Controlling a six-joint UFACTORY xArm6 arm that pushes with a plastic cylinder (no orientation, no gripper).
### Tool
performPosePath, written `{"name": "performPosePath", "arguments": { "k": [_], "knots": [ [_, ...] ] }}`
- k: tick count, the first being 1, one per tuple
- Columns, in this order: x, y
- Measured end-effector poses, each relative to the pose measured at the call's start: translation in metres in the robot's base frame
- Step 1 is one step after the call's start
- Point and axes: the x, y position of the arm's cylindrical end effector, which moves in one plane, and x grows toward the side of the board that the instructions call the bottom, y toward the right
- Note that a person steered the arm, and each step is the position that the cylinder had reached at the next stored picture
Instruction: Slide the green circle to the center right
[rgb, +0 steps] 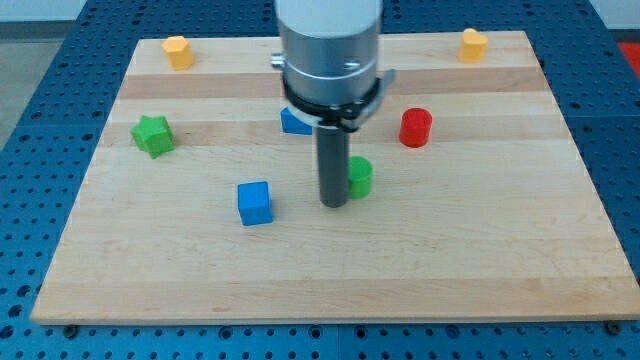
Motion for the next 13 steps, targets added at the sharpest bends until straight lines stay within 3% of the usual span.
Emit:
{"name": "performPosePath", "arguments": {
  "k": [2,4,6,9,13],
  "knots": [
    [-0.021,0.037],
    [-0.032,0.006],
    [-0.054,0.012],
    [-0.054,0.111],
    [-0.049,0.172]
  ]
}}
